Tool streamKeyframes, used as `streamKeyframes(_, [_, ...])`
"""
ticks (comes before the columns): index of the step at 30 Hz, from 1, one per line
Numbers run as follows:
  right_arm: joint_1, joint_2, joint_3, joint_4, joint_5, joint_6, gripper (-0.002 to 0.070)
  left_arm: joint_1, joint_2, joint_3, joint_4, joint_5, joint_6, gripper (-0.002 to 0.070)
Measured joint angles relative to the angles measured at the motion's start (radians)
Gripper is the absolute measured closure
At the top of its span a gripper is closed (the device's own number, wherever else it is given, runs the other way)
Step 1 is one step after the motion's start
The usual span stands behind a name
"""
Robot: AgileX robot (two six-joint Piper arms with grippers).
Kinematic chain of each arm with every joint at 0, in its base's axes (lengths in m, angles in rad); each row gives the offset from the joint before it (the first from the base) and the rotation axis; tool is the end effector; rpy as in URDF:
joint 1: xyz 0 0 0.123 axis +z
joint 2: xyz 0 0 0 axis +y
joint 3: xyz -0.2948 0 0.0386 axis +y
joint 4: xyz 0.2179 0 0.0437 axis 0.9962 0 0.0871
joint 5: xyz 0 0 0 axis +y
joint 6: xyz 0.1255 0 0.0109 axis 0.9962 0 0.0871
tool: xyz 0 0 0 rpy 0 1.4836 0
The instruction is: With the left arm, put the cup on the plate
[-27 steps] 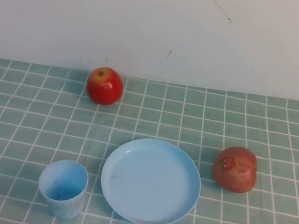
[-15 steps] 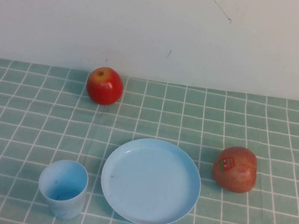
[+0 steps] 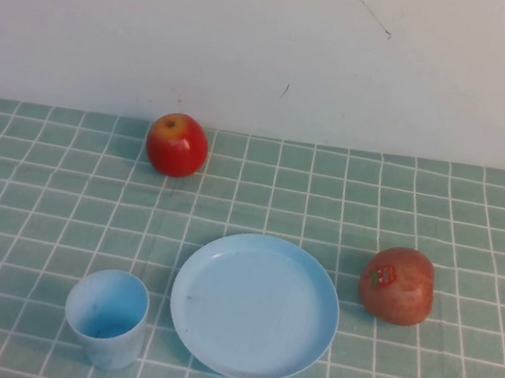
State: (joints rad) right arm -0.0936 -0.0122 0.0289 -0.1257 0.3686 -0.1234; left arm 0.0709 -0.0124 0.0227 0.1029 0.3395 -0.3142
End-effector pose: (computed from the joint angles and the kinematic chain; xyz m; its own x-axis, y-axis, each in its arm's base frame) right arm 0.0430 -0.0098 0.1613 -0.3141 -0.2097 -0.9259 0.0633 0.9685 -0.2409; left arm 0.0443 0.0075 0.1668 -0.2289 -0.2321 -0.9454 -0.1568 0.9673 -0.1995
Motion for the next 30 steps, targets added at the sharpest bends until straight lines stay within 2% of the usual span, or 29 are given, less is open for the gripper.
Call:
streamKeyframes(15, [0.0,0.0,0.0,0.0,0.0,0.0,0.0678,0.0,0.0,0.002,0.0,-0.132,0.0,0.0678])
streamKeyframes(21, [0.0,0.0,0.0,0.0,0.0,0.0,0.0678,0.0,0.0,0.002,-0.065,-0.384,-0.013,0.0678])
streamKeyframes(26, [0.0,0.0,0.0,0.0,0.0,0.0,0.0678,0.0,0.0,0.002,-0.103,-0.632,-0.125,0.0678])
streamKeyframes(30, [0.0,0.0,0.0,0.0,0.0,0.0,0.0678,0.0,0.0,0.002,-0.103,-0.749,-0.149,0.0678])
